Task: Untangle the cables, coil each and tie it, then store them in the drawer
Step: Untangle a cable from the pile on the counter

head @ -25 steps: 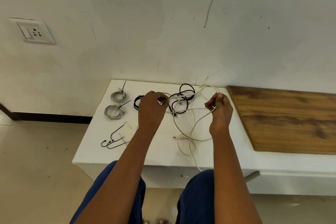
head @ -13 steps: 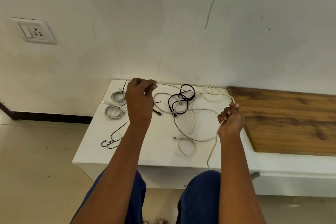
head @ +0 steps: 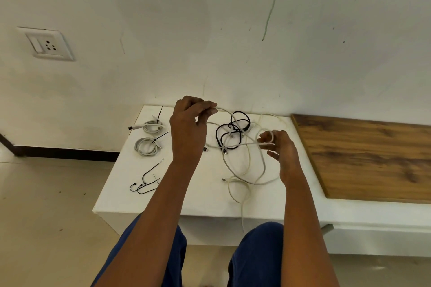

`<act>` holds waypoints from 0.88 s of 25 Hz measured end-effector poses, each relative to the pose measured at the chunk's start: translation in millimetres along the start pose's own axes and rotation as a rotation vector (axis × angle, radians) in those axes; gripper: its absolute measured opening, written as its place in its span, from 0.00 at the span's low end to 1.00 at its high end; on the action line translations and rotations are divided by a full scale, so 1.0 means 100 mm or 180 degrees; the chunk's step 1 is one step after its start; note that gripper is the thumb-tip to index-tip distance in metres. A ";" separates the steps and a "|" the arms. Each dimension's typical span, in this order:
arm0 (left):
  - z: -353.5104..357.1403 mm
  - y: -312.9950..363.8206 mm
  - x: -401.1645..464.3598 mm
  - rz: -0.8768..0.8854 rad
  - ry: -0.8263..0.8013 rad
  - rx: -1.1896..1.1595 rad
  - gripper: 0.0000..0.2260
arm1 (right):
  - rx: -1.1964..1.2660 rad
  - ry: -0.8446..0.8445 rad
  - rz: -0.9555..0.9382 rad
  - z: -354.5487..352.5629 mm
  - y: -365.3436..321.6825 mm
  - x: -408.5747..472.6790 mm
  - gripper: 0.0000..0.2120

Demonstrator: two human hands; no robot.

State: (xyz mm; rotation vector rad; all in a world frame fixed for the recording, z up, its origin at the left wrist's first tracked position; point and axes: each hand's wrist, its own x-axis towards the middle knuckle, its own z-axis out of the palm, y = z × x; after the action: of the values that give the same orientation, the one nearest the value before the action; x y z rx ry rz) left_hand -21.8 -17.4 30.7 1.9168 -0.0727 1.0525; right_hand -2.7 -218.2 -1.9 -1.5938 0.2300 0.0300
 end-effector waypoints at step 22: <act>0.01 -0.03 -0.03 -0.0214 0.0178 -0.0013 0.05 | -0.0420 -0.0169 -0.0472 0.07 0.07 -0.04 0.15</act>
State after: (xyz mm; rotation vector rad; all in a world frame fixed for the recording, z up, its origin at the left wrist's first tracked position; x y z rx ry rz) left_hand -22.1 -17.8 26.1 1.8721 0.0212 1.0593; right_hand -6.6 -211.3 -8.5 -1.7353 0.0691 -0.0280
